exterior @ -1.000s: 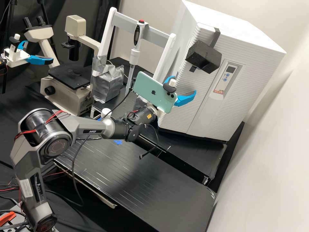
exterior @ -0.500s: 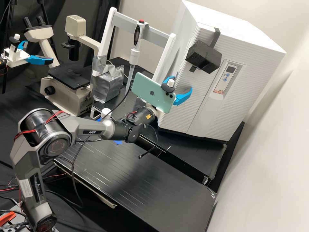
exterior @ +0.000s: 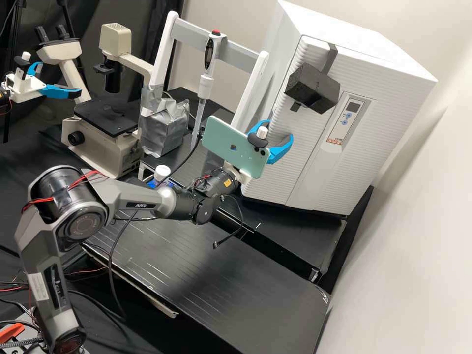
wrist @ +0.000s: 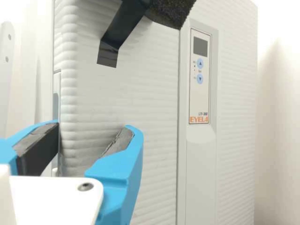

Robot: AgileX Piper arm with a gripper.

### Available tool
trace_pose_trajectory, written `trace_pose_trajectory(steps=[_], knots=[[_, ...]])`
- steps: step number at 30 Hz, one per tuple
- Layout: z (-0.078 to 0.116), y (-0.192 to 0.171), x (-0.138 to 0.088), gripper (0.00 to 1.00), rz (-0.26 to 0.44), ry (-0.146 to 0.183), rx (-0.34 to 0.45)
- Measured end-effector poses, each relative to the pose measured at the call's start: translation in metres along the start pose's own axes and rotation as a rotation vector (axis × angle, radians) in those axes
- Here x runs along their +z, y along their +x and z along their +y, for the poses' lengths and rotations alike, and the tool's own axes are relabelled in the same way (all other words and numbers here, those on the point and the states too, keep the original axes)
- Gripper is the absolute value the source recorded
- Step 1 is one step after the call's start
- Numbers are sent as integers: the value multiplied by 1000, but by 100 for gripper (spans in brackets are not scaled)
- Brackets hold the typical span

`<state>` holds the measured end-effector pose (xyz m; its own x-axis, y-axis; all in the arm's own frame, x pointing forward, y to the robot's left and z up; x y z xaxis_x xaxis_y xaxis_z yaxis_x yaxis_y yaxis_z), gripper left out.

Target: Open the door

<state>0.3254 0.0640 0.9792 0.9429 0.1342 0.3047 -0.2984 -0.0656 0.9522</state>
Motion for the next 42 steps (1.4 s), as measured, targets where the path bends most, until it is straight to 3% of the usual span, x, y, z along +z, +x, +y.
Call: trace_pose_trajectory(steps=[7,14,26,30,37,38,42], knots=[[1,-9,5,0,10,1,19],[6,-33,17,0,1,29,64],[14,-73,44,0,-43,85,230],[16,-79,53,0,-53,82,277],[21,-84,64,0,-78,42,321],[22,-85,65,100,-80,38,326],[21,-87,67,100,-93,25,332]])
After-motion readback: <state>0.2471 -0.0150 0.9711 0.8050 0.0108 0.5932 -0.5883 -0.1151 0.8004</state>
